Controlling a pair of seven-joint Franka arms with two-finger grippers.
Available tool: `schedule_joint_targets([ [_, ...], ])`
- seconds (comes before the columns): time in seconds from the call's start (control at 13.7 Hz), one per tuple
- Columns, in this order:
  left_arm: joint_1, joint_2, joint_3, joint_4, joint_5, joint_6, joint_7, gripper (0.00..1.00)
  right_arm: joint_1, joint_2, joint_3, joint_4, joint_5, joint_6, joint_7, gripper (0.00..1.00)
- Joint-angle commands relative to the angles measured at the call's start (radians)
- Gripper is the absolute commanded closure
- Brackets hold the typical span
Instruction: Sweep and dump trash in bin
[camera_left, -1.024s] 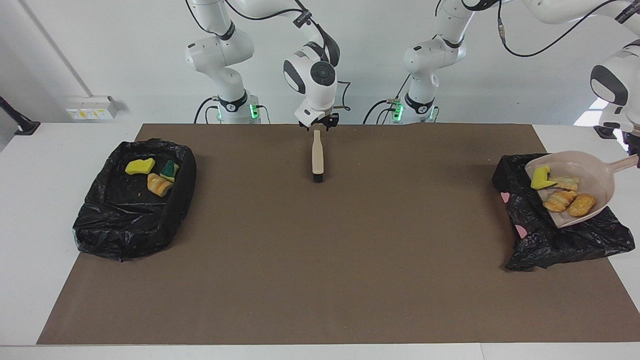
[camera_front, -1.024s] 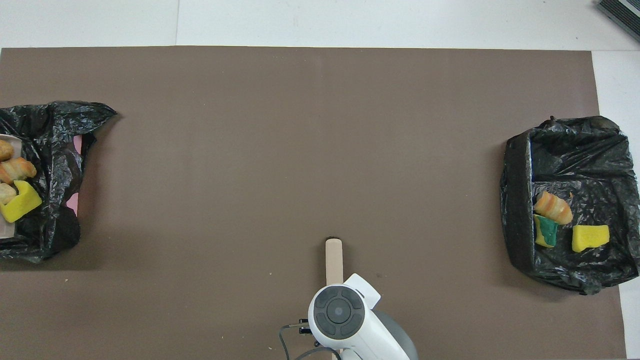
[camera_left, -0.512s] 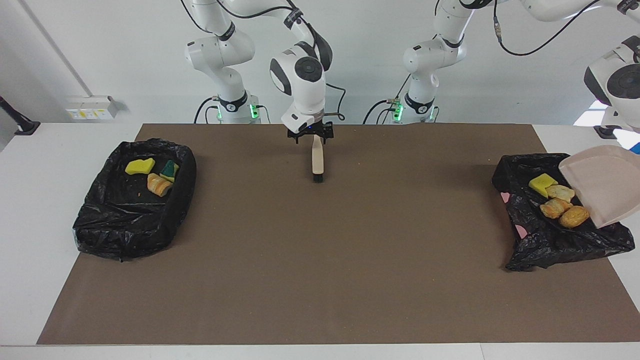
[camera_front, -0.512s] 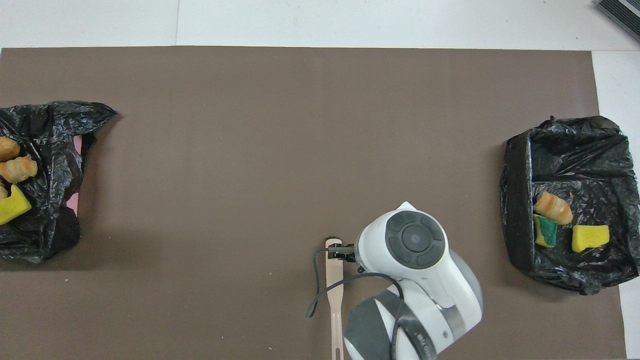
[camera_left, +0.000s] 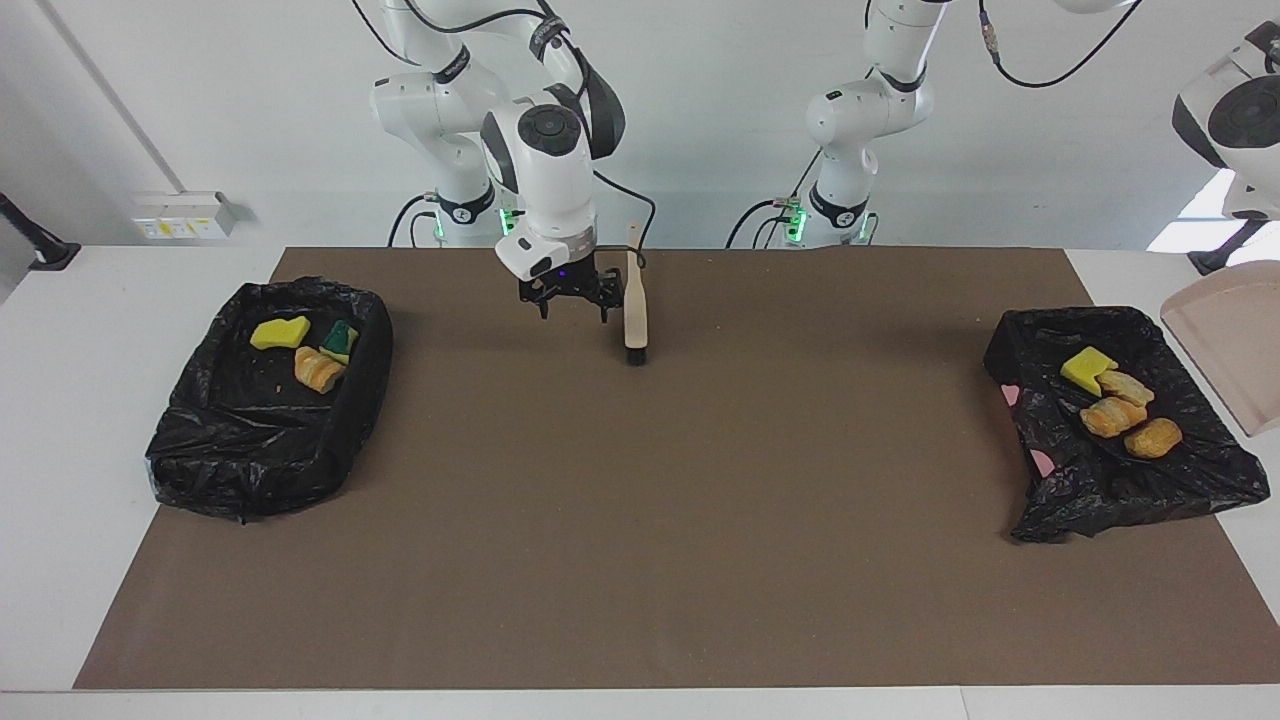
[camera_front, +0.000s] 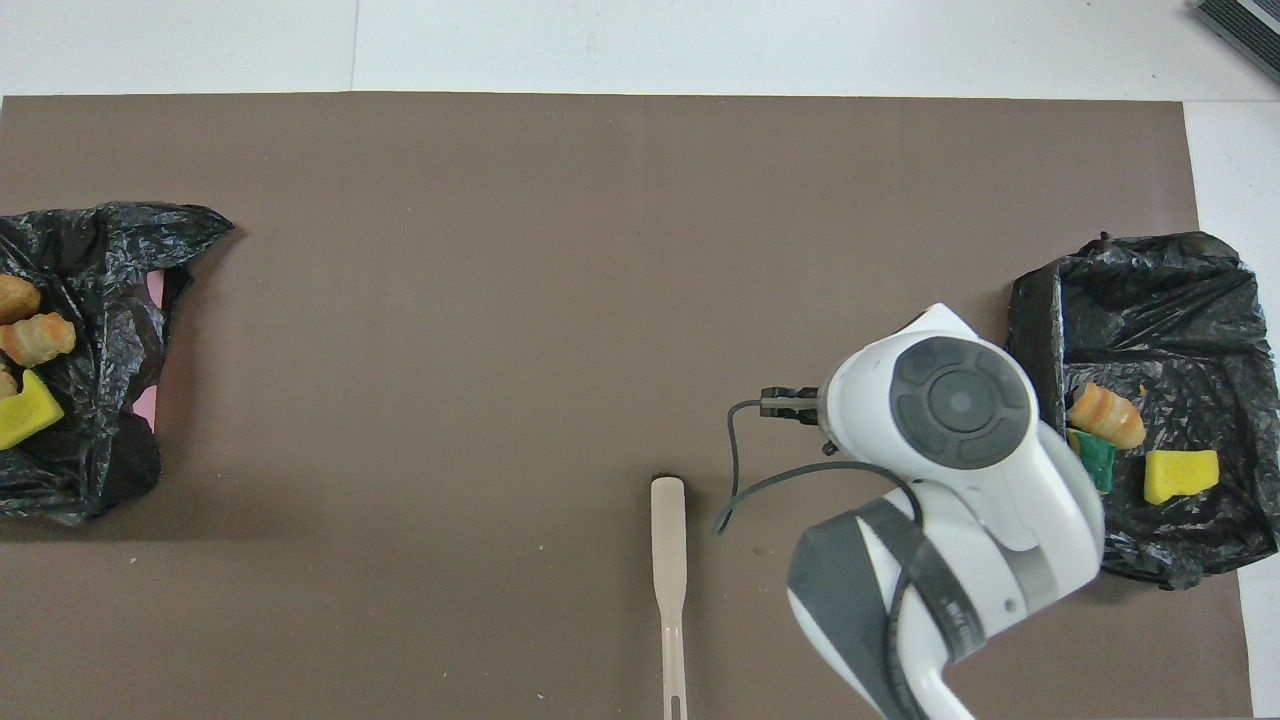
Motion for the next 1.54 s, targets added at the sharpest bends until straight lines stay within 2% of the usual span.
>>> schedule_joint_targets([
  [0.0, -0.028, -0.019, 0.005, -0.002, -0.133, -0.075, -0.083, 1.00, -0.016, 0.002, -0.088, 0.116, -0.011, -0.100, -0.138, 0.00],
  [0.07, -0.047, -0.021, 0.005, -0.004, -0.169, -0.094, -0.112, 1.00, -0.030, 0.001, -0.122, 0.149, 0.001, -0.135, -0.202, 0.00],
  [0.22, -0.067, -0.024, 0.005, -0.010, -0.294, -0.155, -0.214, 1.00, -0.090, -0.031, -0.137, 0.195, 0.005, -0.195, -0.313, 0.00],
  [0.37, -0.077, -0.038, 0.004, -0.024, -0.405, -0.206, -0.343, 1.00, -0.081, -0.065, -0.221, 0.227, 0.032, -0.261, -0.362, 0.00],
  [0.58, -0.162, -0.050, 0.002, -0.033, -0.477, -0.293, -0.529, 1.00, -0.078, -0.100, -0.307, 0.288, 0.074, -0.347, -0.480, 0.00],
  [0.73, -0.224, -0.065, 0.004, -0.053, -0.561, -0.339, -0.709, 1.00, -0.078, -0.087, -0.332, 0.420, 0.077, -0.448, -0.525, 0.00],
  [0.88, -0.301, -0.078, 0.002, -0.070, -0.607, -0.359, -0.851, 1.00, -0.079, -0.032, -0.346, 0.530, 0.068, -0.545, -0.527, 0.00],
  [0.95, -0.326, -0.084, 0.002, -0.079, -0.641, -0.362, -0.930, 1.00, -0.078, -0.030, -0.358, 0.540, 0.072, -0.548, -0.527, 0.00],
  [1.17, -0.431, -0.093, 0.002, -0.091, -0.725, -0.381, -1.168, 1.00, -0.078, -0.070, -0.355, 0.476, 0.084, -0.548, -0.522, 0.00],
  [1.46, -0.638, -0.092, -0.001, -0.091, -0.818, -0.381, -1.525, 1.00, -0.084, -0.076, -0.355, 0.483, 0.170, -0.605, -0.520, 0.00],
])
